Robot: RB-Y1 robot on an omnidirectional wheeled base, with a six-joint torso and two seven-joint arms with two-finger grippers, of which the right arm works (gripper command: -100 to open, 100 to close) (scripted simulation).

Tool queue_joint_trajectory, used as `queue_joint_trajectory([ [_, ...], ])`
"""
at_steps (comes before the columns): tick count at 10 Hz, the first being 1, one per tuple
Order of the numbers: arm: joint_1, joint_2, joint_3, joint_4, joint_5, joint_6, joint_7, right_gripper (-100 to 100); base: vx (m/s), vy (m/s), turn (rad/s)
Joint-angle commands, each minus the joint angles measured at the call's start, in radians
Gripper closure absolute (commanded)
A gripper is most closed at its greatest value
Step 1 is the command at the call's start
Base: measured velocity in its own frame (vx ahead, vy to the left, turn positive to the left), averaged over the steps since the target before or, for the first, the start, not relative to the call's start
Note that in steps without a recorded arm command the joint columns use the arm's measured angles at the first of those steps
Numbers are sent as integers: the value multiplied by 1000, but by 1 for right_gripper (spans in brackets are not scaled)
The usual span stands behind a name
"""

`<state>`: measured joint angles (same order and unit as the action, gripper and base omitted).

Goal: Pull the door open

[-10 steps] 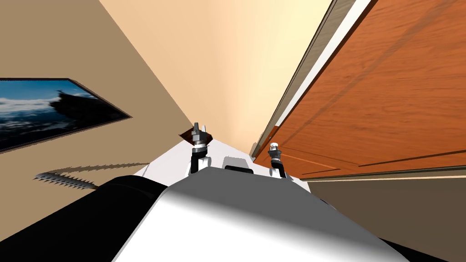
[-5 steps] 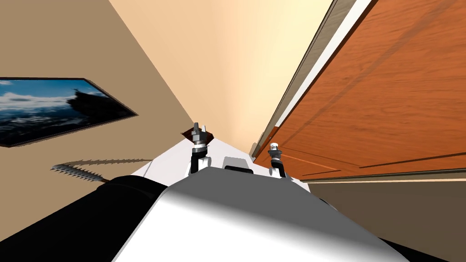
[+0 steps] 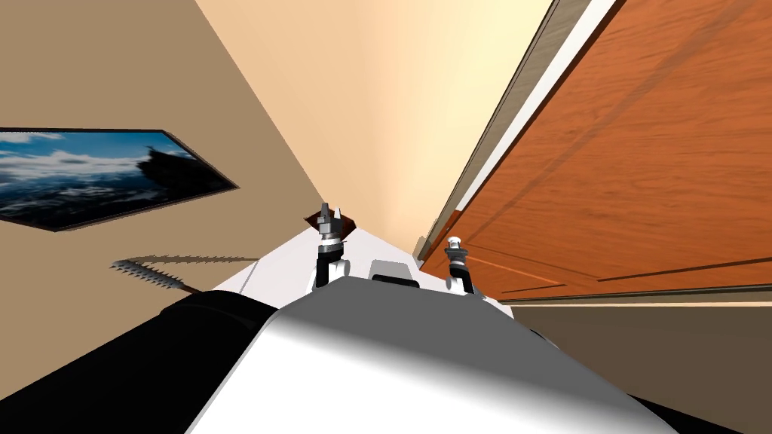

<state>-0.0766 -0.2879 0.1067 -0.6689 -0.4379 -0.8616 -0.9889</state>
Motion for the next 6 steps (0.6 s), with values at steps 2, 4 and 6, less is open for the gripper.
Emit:
queue_joint_trajectory([
  [2,-5,8,13,30,-15,-1,-70,100,-39,-14,38],
  [4,-6,8,16,30,-25,1,-99,100,-46,-25,50],
  [6,-7,8,21,29,-44,3,-154,100,-37,-17,60],
])
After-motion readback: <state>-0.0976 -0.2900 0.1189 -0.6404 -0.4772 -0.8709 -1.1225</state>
